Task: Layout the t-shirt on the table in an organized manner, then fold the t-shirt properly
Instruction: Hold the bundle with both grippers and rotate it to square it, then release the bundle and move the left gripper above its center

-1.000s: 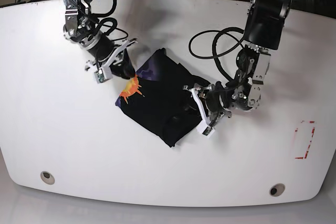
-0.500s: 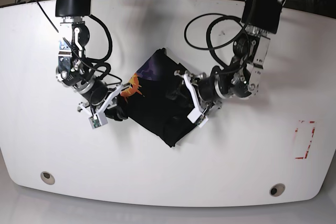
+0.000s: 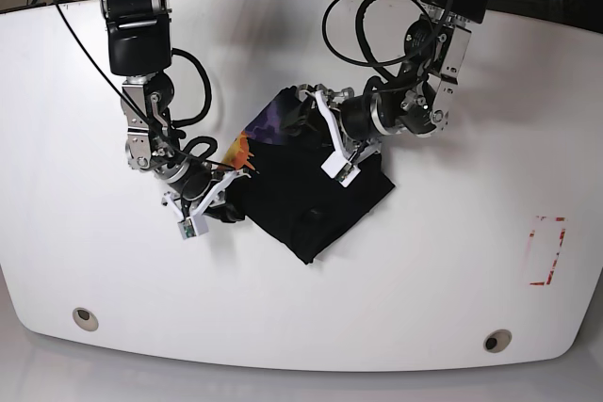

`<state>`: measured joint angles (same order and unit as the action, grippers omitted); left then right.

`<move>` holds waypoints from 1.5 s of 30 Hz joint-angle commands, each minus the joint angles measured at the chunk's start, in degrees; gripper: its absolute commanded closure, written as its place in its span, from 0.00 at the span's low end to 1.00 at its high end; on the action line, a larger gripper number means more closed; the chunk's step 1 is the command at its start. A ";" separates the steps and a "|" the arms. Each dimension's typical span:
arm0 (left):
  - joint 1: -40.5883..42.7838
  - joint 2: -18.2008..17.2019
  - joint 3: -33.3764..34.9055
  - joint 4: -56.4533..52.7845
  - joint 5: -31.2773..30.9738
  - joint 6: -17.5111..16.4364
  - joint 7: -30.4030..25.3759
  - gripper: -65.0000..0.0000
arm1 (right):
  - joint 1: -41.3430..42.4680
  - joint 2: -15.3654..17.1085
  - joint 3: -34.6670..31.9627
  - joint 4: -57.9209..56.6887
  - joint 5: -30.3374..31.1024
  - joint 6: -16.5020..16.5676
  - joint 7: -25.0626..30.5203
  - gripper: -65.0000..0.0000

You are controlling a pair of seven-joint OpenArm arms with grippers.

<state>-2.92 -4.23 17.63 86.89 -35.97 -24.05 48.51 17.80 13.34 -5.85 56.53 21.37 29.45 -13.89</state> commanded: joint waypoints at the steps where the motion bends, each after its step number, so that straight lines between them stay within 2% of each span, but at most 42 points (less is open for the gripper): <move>1: -1.43 -0.03 -0.26 -1.40 -0.83 -0.17 -0.99 0.60 | 0.79 0.59 -0.61 -3.30 0.74 0.39 4.35 0.88; 3: -1.70 -0.56 -0.26 -4.04 -0.74 -0.17 -1.08 0.60 | 0.26 0.59 -0.70 -4.88 0.74 0.39 6.02 0.88; 9: -4.95 -2.41 -0.18 -11.60 -0.91 -0.43 -3.63 0.60 | -4.66 0.68 -0.53 -3.13 0.74 0.22 6.20 0.88; 15: -6.88 -5.48 -0.09 -15.99 -1.00 -0.43 -5.39 0.60 | -13.19 1.38 -0.53 6.81 1.18 -0.22 5.67 0.88; 19: -7.85 -7.07 -0.26 -16.25 -1.18 -0.52 -5.57 0.60 | -17.14 1.21 -0.53 12.43 1.10 -1.10 2.42 0.88; 25: -7.85 -8.47 -0.26 -13.44 -1.18 -0.52 -5.48 0.60 | -20.22 0.06 -0.53 17.97 1.27 -3.30 -0.31 0.88; 31: -7.59 -9.18 -0.35 -10.01 -1.18 -0.52 -5.04 0.60 | -21.28 -0.38 -0.53 21.05 0.83 -3.39 -1.54 0.88; 37: -7.06 -9.97 -0.53 -2.89 -1.18 -0.43 -1.52 0.60 | -21.28 0.06 0.44 24.57 0.83 -3.39 -2.59 0.88; 41: -6.97 -9.97 -2.20 1.68 -1.09 -0.43 -0.12 0.64 | -21.80 0.77 3.17 29.23 0.83 -3.39 -5.41 0.88; 45: -7.32 -9.79 -3.69 5.11 -0.91 -0.17 0.06 0.74 | -21.89 0.94 6.24 34.68 0.83 -3.39 -10.42 0.88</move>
<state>-8.86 -13.87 14.57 89.69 -36.16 -24.27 49.69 -5.15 13.74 -0.82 87.77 21.56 25.89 -24.88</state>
